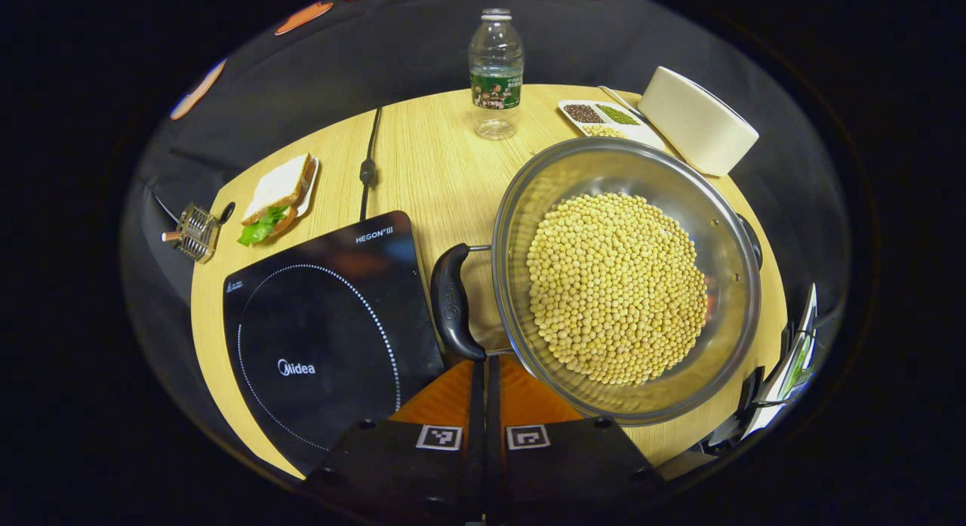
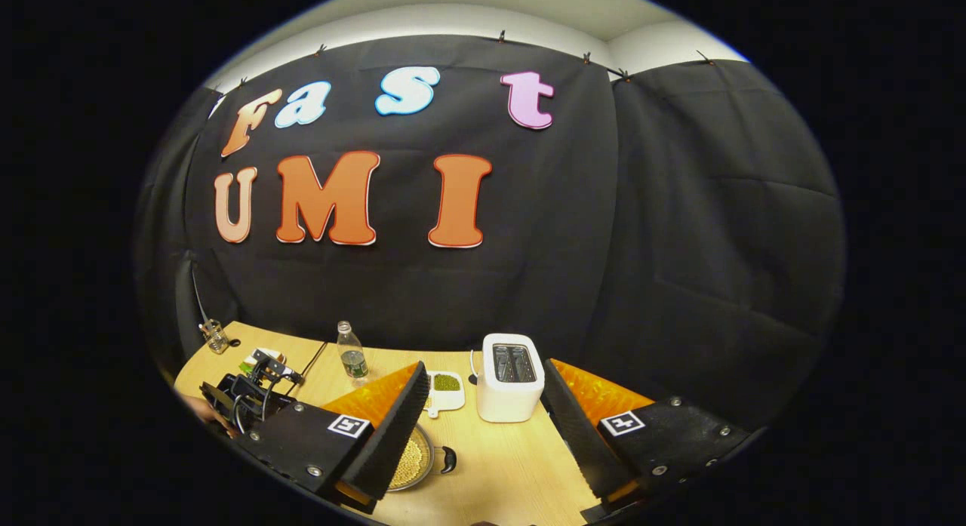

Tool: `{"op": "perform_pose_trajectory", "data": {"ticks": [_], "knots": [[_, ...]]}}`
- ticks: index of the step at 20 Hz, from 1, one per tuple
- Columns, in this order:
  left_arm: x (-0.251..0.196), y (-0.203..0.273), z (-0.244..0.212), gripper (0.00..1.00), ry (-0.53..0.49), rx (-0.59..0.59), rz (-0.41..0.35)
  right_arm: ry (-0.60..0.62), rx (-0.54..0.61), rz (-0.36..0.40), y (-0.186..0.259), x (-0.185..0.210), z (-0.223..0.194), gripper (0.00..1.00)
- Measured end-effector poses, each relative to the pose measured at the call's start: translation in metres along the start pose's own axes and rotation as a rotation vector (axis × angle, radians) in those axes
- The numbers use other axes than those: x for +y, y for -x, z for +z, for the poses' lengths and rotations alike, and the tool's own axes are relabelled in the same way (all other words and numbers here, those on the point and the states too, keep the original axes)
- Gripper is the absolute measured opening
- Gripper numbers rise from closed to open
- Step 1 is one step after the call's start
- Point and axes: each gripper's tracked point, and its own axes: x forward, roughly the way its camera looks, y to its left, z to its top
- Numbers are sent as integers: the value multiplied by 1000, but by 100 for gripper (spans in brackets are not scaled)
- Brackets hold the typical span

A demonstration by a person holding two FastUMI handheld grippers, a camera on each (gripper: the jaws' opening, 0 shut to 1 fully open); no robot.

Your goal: First push the handle of the pot to place it horizontally, then grasp the pot with both hands and set it on the induction cooktop.

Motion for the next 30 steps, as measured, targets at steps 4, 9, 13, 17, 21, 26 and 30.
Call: {"op": "perform_pose_trajectory", "data": {"ticks": [4,9,13,17,21,26,30], "knots": [[-4,12,2,8,7,-57,-56,-5,66,28,-12,9,-23,96],[7,39,12,46,56,-176,-86,-1,163,84,-32,30,-59,96],[7,54,30,89,106,-252,-108,-23,252,141,-46,49,-93,96],[-1,51,55,90,134,-277,-134,-71,349,180,-63,63,-127,95],[-11,27,63,87,148,-233,-148,-78,466,194,-82,73,-165,96],[-6,10,77,88,111,-230,-72,-69,578,197,-92,76,-209,96],[-2,5,78,89,113,-222,-41,-60,631,188,-104,76,-232,96]]}}
